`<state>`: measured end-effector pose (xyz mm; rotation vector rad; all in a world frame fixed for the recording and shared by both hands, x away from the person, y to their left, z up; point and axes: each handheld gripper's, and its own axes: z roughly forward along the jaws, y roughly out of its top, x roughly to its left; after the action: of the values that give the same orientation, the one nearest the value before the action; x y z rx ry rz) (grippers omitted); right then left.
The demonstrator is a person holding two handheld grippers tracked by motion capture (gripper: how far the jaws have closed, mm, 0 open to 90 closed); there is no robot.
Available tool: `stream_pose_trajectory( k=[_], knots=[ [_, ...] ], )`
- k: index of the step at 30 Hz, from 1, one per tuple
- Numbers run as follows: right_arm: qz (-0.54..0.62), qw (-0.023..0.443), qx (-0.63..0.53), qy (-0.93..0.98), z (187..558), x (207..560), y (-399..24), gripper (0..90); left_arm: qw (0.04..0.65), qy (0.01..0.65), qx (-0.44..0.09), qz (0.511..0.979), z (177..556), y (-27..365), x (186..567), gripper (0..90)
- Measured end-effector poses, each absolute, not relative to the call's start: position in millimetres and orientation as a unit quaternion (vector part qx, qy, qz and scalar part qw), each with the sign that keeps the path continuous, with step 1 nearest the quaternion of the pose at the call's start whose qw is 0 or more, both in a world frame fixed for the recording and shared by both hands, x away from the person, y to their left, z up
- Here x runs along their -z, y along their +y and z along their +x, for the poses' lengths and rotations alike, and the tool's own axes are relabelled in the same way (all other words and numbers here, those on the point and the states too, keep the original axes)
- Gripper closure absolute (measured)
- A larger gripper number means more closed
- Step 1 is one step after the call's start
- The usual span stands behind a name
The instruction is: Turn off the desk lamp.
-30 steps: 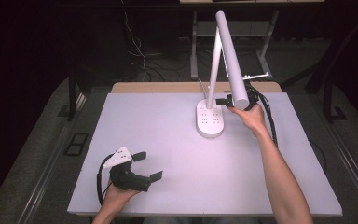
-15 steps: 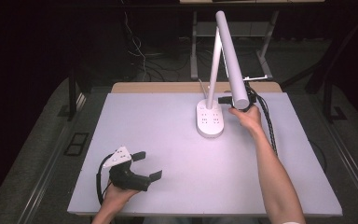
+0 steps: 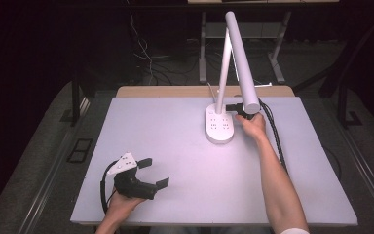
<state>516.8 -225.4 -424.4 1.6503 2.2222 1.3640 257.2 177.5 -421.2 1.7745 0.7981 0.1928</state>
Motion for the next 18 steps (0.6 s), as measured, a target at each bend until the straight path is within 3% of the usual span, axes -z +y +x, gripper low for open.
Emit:
stream_pose_trajectory(
  k=[18],
  knots=[
    [0.536, 0.033, -0.427, 0.728, 518.5, 432.7, -216.3, 90.0, 0.560, 0.339, -0.082, 0.751, 255.9, 178.2, 420.7, 0.0]
  ],
)
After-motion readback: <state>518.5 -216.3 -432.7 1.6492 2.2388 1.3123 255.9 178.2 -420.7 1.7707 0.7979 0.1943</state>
